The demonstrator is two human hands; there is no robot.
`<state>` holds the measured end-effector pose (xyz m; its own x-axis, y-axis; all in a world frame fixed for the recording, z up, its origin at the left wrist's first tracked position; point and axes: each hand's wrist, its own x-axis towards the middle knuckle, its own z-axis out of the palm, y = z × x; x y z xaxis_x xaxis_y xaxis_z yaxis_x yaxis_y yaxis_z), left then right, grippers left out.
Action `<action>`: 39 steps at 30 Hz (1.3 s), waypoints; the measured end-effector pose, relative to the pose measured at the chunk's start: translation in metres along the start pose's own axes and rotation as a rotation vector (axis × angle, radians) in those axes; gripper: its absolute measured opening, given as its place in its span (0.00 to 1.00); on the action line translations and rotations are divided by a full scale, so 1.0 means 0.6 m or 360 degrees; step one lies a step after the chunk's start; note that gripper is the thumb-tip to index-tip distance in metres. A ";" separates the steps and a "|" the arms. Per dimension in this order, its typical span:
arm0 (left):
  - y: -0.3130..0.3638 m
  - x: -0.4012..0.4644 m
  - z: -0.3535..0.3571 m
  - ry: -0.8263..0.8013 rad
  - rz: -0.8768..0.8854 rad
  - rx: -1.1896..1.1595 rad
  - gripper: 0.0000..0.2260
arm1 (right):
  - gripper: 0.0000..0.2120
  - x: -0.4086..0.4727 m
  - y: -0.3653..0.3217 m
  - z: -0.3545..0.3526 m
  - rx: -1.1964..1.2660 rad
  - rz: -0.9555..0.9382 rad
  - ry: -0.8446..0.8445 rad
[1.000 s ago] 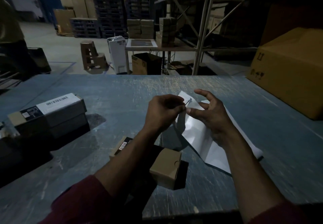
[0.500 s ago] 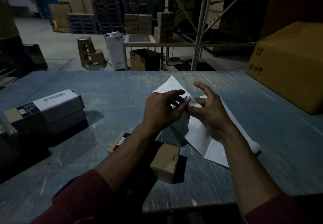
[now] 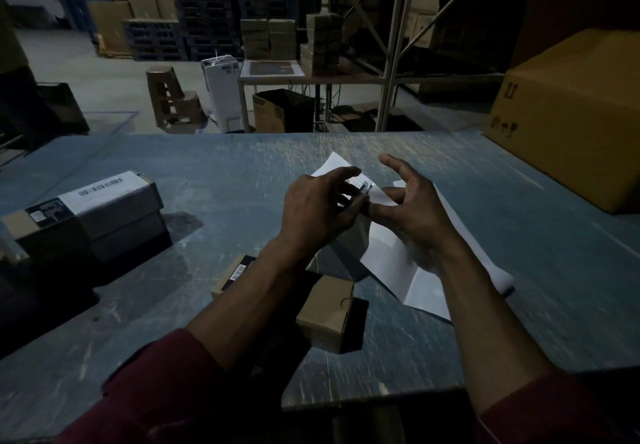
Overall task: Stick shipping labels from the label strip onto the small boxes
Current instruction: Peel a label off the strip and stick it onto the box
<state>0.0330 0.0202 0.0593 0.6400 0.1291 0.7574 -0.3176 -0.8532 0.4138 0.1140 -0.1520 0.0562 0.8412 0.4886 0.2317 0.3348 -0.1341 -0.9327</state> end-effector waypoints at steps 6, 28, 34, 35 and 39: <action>0.001 0.001 0.001 -0.0067 -0.0079 -0.0028 0.18 | 0.49 -0.003 -0.004 0.000 -0.0059 -0.0021 -0.0012; -0.030 0.015 0.013 0.0175 -0.0981 -0.0741 0.19 | 0.38 0.007 0.008 -0.043 0.0070 0.0247 0.0030; -0.055 0.015 0.012 0.0286 -0.1245 -0.0801 0.23 | 0.36 0.018 0.023 -0.126 -0.0133 0.0483 -0.0015; -0.058 0.016 0.012 0.0301 -0.1248 -0.0776 0.23 | 0.35 0.019 0.019 -0.144 -0.0166 0.0514 -0.0045; -0.066 0.010 0.010 0.0299 -0.1228 -0.0650 0.24 | 0.26 0.010 0.001 -0.191 -0.0269 0.0606 -0.0105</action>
<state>0.0535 0.0517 0.0446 0.6647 0.7043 0.2493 -0.0933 -0.2528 0.9630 0.1681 -0.2477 0.0885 0.8911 0.4302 -0.1441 0.0749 -0.4527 -0.8885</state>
